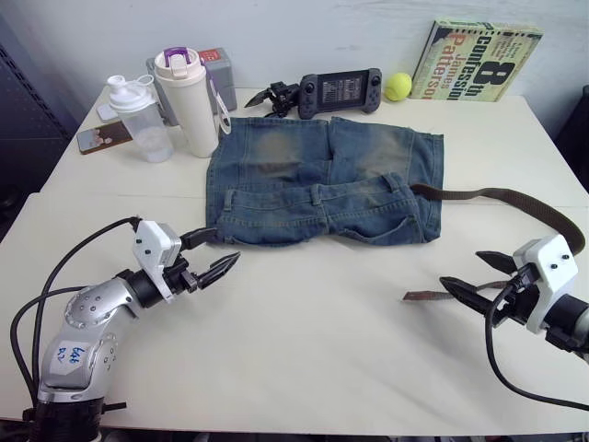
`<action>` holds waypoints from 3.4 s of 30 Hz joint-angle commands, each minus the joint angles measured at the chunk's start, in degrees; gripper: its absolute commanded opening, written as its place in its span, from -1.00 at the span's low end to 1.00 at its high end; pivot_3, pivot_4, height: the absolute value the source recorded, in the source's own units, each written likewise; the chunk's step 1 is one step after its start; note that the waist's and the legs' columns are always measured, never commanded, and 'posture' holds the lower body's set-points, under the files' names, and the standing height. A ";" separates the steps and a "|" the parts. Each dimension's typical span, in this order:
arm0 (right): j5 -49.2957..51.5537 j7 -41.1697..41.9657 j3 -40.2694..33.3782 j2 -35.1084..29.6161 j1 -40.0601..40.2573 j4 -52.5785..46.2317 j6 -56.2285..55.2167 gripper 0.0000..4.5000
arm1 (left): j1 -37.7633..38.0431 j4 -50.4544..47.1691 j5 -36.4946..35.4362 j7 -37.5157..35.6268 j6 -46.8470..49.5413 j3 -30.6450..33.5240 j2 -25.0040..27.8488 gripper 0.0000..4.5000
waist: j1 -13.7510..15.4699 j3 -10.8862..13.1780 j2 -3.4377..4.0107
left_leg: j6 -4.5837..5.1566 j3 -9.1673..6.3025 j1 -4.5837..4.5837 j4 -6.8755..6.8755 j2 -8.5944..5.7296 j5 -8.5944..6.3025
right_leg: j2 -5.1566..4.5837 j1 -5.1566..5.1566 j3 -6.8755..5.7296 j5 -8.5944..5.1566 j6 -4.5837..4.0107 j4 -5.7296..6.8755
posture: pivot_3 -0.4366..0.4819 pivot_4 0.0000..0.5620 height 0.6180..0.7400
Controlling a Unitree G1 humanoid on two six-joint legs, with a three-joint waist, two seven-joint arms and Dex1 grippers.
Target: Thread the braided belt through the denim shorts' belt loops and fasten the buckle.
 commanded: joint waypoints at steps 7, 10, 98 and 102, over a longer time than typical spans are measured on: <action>-0.05 12.38 3.53 -12.14 -1.19 3.36 1.14 0.99 | -1.49 -3.24 -4.01 -13.72 2.44 -3.94 8.22 0.62 | -0.09 0.00 0.00 | 0.00 0.02 0.01 0.00 -0.03 0.00 | 0.03 0.01 0.02 0.00 0.00 -0.02 | -0.05 -0.47 0.98; -2.31 15.39 7.64 -17.46 -3.18 5.99 1.06 0.99 | -1.96 -4.02 -4.58 -16.59 2.87 -4.96 10.06 0.62 | -0.16 0.00 0.00 | 0.01 0.06 0.05 -0.01 -0.01 0.00 | 0.01 0.01 0.08 0.00 0.00 -0.01 | -0.05 -0.47 0.98; -6.19 15.52 21.73 3.56 -45.61 -15.94 44.84 0.48 | -20.68 8.69 -8.14 -16.78 22.09 -18.13 -7.34 -1.00 | 0.01 0.11 0.28 | 0.56 -0.63 -0.19 0.92 0.12 -0.48 | -0.14 0.25 -0.31 0.01 0.00 0.08 | -0.05 -0.47 0.98; 7.27 19.00 -1.73 10.73 -34.70 -19.42 54.92 0.48 | -19.75 7.24 -18.34 -9.52 34.79 -11.82 -11.02 -1.00 | 1.06 0.09 0.25 | 0.55 -0.93 -0.21 0.93 0.06 -0.48 | -0.13 0.44 -0.55 0.01 0.00 0.02 | -0.05 -0.47 0.98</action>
